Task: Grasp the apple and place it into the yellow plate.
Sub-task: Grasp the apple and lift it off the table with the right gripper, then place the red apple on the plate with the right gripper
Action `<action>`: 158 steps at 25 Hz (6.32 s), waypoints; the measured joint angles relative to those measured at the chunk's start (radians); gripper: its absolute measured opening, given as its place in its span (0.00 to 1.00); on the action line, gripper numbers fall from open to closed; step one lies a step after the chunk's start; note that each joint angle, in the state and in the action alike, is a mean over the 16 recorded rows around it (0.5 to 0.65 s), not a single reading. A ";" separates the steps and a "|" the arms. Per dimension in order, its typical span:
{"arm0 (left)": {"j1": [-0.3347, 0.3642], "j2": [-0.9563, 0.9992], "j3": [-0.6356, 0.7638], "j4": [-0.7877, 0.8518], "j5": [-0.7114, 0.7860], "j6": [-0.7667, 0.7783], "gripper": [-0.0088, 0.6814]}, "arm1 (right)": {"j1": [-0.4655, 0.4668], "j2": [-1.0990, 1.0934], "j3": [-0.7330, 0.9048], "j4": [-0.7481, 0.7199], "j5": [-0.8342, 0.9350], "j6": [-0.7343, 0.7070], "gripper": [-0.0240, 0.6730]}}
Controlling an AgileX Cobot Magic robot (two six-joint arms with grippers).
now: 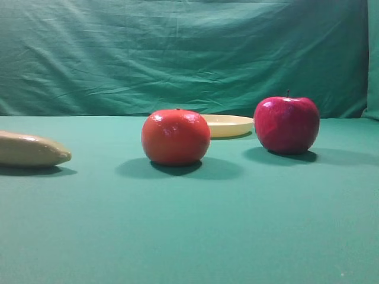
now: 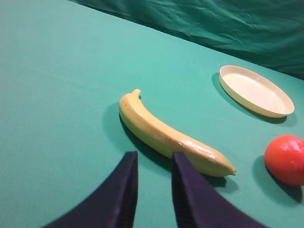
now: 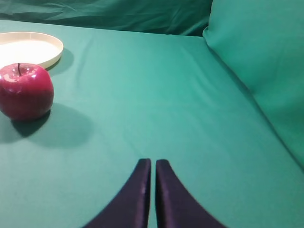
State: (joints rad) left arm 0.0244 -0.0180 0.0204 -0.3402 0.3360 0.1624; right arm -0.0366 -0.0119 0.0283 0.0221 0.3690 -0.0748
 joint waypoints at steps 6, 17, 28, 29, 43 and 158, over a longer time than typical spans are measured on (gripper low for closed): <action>0.000 0.000 0.000 0.000 0.000 0.000 0.24 | 0.000 0.000 0.000 -0.004 0.000 0.000 0.03; 0.000 0.000 0.000 0.000 0.000 0.000 0.24 | 0.000 0.000 0.000 0.070 -0.055 0.010 0.03; 0.000 0.000 0.000 0.000 0.000 0.000 0.24 | 0.032 0.008 -0.041 0.297 -0.163 -0.007 0.03; 0.000 0.000 0.000 0.000 0.000 0.000 0.24 | 0.041 0.015 -0.054 0.310 -0.164 -0.019 0.03; 0.000 0.000 0.000 0.000 0.000 0.000 0.24 | 0.195 0.444 -0.372 0.351 -0.028 -0.239 0.03; 0.000 0.000 0.000 0.000 0.000 0.000 0.24 | 0.436 2.211 -1.757 0.177 0.083 -0.309 0.94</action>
State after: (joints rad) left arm 0.0244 -0.0180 0.0204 -0.3402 0.3360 0.1624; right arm 0.3998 2.1992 -1.7287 0.1989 0.4521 -0.3838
